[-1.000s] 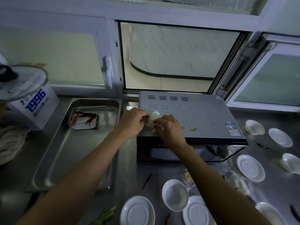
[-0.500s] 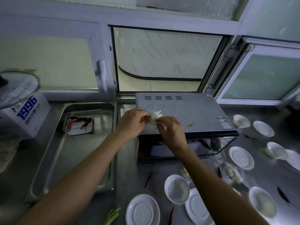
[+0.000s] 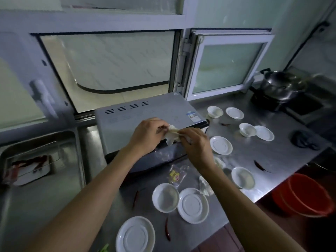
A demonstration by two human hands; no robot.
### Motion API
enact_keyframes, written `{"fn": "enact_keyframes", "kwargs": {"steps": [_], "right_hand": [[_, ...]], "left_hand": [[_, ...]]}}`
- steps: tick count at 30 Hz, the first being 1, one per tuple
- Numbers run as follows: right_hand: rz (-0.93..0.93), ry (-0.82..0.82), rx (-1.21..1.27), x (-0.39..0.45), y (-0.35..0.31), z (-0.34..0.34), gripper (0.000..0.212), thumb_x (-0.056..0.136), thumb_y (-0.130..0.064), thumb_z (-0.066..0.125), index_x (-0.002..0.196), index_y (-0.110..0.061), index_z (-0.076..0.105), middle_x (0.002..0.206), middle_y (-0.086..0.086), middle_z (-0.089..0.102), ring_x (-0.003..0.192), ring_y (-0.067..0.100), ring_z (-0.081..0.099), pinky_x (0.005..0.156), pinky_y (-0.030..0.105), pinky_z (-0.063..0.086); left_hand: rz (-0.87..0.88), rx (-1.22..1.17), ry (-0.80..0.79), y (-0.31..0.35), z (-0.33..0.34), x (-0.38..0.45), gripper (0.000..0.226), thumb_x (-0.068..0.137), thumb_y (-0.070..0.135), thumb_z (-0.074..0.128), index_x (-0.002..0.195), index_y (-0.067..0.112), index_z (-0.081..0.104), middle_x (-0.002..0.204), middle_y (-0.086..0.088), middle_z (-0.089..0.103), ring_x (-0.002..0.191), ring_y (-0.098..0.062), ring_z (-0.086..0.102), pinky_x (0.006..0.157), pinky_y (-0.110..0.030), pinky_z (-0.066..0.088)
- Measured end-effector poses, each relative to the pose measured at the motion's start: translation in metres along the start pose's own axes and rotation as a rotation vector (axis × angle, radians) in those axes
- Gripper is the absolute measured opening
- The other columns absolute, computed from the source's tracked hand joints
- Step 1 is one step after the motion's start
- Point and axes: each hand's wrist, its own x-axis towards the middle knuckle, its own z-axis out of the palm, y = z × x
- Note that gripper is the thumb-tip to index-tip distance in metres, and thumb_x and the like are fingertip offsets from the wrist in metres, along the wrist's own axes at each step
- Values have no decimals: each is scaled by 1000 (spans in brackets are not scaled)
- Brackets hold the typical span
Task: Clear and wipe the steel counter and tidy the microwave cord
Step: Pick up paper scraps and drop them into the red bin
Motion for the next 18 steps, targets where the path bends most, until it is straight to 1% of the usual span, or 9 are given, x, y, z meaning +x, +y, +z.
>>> {"fn": "enact_keyframes", "kwargs": {"steps": [4, 8, 9, 13, 18], "right_hand": [[104, 52, -54, -25, 50, -55, 17, 83, -6, 75, 99, -12, 75, 94, 2, 73, 83, 19, 63, 73, 32, 50], [188, 105, -92, -60, 101, -118, 16, 84, -7, 72, 99, -13, 74, 96, 1, 73, 86, 21, 65, 75, 35, 53], [221, 116, -100, -70, 114, -135, 16, 84, -7, 72, 99, -14, 74, 97, 1, 73, 88, 22, 66, 75, 37, 53], [335, 142, -126, -113, 168, -198, 16, 85, -11, 69, 99, -15, 74, 98, 1, 73, 90, 25, 66, 76, 42, 54], [448, 187, -214, -165, 223, -273, 17, 82, -10, 73, 97, -15, 75, 95, -1, 74, 88, 21, 66, 78, 37, 54]], "left_hand": [[63, -21, -49, 54, 54, 27, 16, 87, 14, 73, 103, 15, 74, 95, 2, 70, 83, -14, 62, 75, -33, 55], [113, -71, -105, 113, 115, 48, 16, 86, 12, 73, 101, 13, 76, 95, 1, 72, 82, -8, 61, 76, -24, 52], [123, -82, -124, 130, 131, 53, 15, 86, 11, 72, 101, 12, 76, 95, 1, 72, 81, -8, 62, 76, -24, 52], [147, -114, -202, 192, 201, 68, 13, 83, 10, 73, 95, 14, 76, 92, 1, 72, 81, -14, 65, 76, -31, 55], [186, -149, -287, 270, 283, 78, 13, 84, 13, 73, 96, 18, 76, 94, 4, 74, 84, -15, 67, 77, -33, 55]]}}
